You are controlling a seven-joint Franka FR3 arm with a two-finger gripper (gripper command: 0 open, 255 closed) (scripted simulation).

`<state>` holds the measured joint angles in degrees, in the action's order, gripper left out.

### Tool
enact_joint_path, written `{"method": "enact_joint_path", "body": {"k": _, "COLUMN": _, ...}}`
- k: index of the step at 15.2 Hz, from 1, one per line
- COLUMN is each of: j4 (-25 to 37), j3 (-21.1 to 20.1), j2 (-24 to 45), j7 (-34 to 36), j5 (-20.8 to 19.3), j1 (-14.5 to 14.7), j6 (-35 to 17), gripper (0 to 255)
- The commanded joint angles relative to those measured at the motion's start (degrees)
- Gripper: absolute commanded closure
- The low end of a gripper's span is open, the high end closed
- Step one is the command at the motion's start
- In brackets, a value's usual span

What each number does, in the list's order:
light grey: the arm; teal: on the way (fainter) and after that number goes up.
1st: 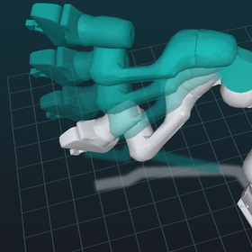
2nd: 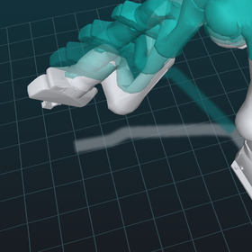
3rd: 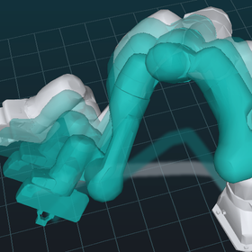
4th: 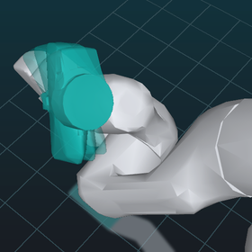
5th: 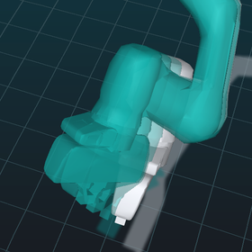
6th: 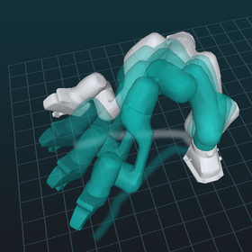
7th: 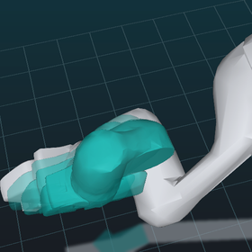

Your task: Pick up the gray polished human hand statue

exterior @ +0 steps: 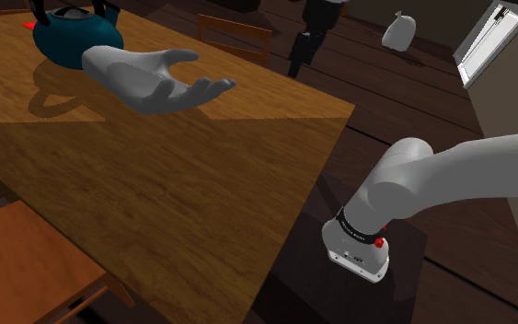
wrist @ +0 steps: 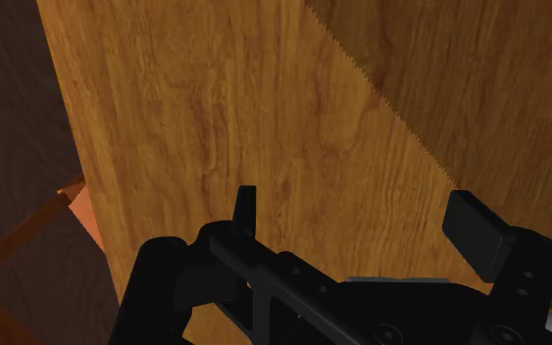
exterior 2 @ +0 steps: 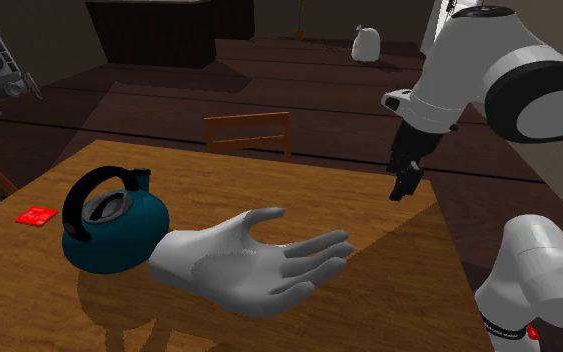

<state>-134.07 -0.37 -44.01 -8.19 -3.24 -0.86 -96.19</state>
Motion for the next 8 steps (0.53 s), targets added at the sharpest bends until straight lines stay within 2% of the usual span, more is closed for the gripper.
{"method": "enact_joint_path", "body": {"k": 1, "j4": 0.0, "j3": 0.0, "j2": 0.0, "j7": 0.0, "j5": 0.0, "j1": 0.0, "j6": 0.0, "gripper": 0}}
{"method": "enact_joint_path", "body": {"k": 8, "j4": 15.92, "j3": -4.91, "j2": 18.15, "j7": 3.18, "j5": 0.23, "j1": 1.47, "j6": 2.45, "gripper": 0}}
